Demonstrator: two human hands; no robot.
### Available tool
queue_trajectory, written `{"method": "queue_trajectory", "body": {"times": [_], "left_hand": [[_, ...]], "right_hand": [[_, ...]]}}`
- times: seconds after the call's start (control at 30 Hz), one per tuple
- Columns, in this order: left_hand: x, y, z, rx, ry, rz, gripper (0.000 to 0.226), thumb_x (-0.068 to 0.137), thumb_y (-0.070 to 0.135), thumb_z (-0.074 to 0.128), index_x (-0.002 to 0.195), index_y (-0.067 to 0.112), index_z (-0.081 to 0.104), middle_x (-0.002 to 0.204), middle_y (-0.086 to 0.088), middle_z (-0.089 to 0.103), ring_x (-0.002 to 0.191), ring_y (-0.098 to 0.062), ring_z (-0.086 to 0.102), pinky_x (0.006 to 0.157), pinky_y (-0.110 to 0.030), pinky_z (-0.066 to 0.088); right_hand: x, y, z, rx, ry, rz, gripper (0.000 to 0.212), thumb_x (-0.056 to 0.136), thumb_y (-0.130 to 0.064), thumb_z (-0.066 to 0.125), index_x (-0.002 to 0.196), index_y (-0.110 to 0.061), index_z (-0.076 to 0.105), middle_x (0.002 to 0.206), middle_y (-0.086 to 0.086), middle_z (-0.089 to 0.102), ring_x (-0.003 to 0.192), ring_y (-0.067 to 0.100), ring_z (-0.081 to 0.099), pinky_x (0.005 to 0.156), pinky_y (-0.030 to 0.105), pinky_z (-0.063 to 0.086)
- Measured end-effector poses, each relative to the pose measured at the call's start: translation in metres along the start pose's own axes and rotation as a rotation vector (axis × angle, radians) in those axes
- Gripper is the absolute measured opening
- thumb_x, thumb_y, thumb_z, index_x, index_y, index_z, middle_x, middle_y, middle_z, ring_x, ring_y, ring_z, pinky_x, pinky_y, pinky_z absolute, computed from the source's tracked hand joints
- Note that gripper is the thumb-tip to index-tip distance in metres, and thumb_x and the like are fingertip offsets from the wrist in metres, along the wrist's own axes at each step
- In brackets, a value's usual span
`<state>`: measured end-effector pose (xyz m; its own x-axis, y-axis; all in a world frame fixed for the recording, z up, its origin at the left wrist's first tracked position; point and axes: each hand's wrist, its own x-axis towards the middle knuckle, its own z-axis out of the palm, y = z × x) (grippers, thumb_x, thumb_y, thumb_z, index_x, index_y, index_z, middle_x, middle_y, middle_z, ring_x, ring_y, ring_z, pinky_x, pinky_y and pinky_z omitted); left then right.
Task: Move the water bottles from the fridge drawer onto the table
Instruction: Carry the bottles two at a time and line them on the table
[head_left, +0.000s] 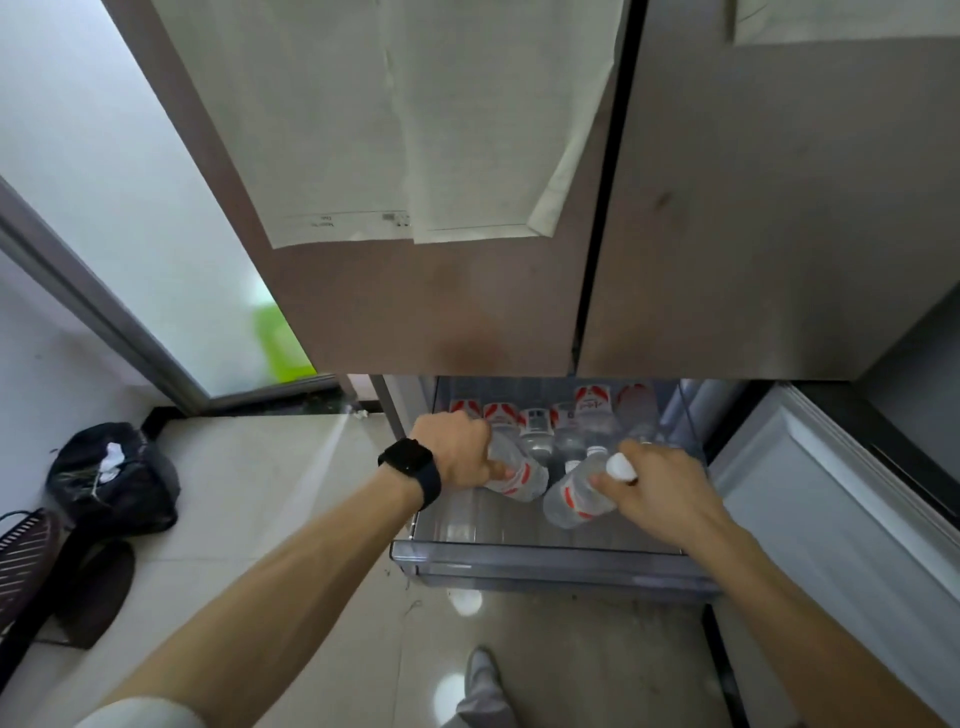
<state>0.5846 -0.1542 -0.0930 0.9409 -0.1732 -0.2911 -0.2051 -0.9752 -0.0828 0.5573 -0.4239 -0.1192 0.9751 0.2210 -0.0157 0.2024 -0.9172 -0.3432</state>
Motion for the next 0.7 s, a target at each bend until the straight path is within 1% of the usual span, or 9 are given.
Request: {"method": "queue_trajectory", "body": {"times": [0.03,0.17,0.27,0.33,0.4,0.47,0.53,0.63,0.7], "left_hand": [[0.002,0.004,-0.002,0.044,-0.008,0.034,0.061,0.086,0.075,0.053,0.109,0.019,0.062,0.084,0.001,0.064,0.072,-0.020,0.061,0.061,-0.031,0.045],[0.010,0.026,0.006,0.151,-0.047,0.165,0.060,0.085,0.071,0.058,0.119,0.020,0.062,0.099,-0.003,0.069,0.084,-0.024,0.063,0.067,-0.033,0.045],[0.016,0.030,0.018,0.060,-0.096,0.198,0.062,0.080,0.069,0.065,0.128,0.028,0.061,0.112,-0.002,0.071,0.098,-0.025,0.067,0.077,-0.037,0.055],[0.019,0.025,0.022,-0.065,-0.132,0.199,0.066,0.077,0.068,0.069,0.132,0.033,0.059,0.119,0.001,0.069,0.105,-0.023,0.065,0.083,-0.037,0.056],[0.018,0.020,0.028,-0.147,-0.134,0.200,0.067,0.076,0.067,0.072,0.133,0.034,0.058,0.122,0.002,0.067,0.108,-0.022,0.064,0.082,-0.036,0.054],[0.016,0.020,0.038,-0.270,-0.122,0.187,0.065,0.076,0.062,0.074,0.132,0.034,0.056,0.126,0.003,0.064,0.110,-0.021,0.062,0.086,-0.039,0.055],[0.013,0.020,0.050,-0.389,-0.095,0.166,0.063,0.077,0.057,0.074,0.132,0.032,0.055,0.130,0.004,0.058,0.117,-0.020,0.055,0.092,-0.041,0.053],[0.007,0.022,0.070,-0.465,-0.022,0.237,0.061,0.078,0.052,0.074,0.130,0.027,0.055,0.132,0.007,0.056,0.125,-0.018,0.039,0.103,-0.030,0.040],[0.002,0.023,0.079,-0.586,-0.012,0.265,0.068,0.077,0.050,0.079,0.134,0.026,0.051,0.134,0.004,0.056,0.127,-0.019,0.044,0.104,-0.028,0.037]], "right_hand": [[0.002,-0.004,0.001,-0.019,-0.051,-0.039,0.028,0.089,-0.050,0.064,0.086,-0.026,0.051,0.088,-0.004,0.064,0.074,0.015,0.050,0.052,0.021,0.027],[0.003,-0.021,0.016,0.014,-0.185,-0.088,0.026,0.087,-0.045,0.062,0.094,-0.020,0.057,0.099,0.002,0.066,0.084,0.021,0.061,0.070,0.036,0.051],[0.002,-0.024,0.025,0.080,-0.170,-0.099,0.021,0.088,-0.039,0.061,0.099,-0.021,0.059,0.102,-0.001,0.064,0.089,0.021,0.062,0.075,0.039,0.053],[0.004,-0.021,0.028,0.135,-0.183,-0.094,0.016,0.088,-0.037,0.061,0.096,-0.024,0.058,0.099,-0.005,0.062,0.089,0.019,0.061,0.076,0.039,0.053],[0.005,-0.017,0.032,0.225,-0.186,-0.074,0.016,0.087,-0.038,0.064,0.098,-0.027,0.061,0.099,-0.007,0.061,0.090,0.015,0.059,0.079,0.039,0.053],[0.003,-0.014,0.040,0.296,-0.180,-0.032,0.032,0.087,-0.044,0.068,0.117,-0.032,0.062,0.113,-0.008,0.056,0.103,0.012,0.055,0.088,0.036,0.051],[-0.001,-0.013,0.049,0.354,-0.155,0.020,0.047,0.086,-0.049,0.071,0.127,-0.036,0.055,0.120,-0.010,0.046,0.108,0.012,0.048,0.091,0.031,0.044],[0.000,-0.013,0.062,0.487,-0.152,0.043,0.054,0.074,-0.049,0.081,0.118,-0.036,0.051,0.122,-0.017,0.046,0.105,0.006,0.053,0.084,0.023,0.042],[0.005,-0.017,0.068,0.533,-0.217,0.052,0.064,0.067,-0.046,0.086,0.118,-0.032,0.050,0.122,-0.014,0.053,0.107,0.007,0.057,0.087,0.027,0.049]]}}
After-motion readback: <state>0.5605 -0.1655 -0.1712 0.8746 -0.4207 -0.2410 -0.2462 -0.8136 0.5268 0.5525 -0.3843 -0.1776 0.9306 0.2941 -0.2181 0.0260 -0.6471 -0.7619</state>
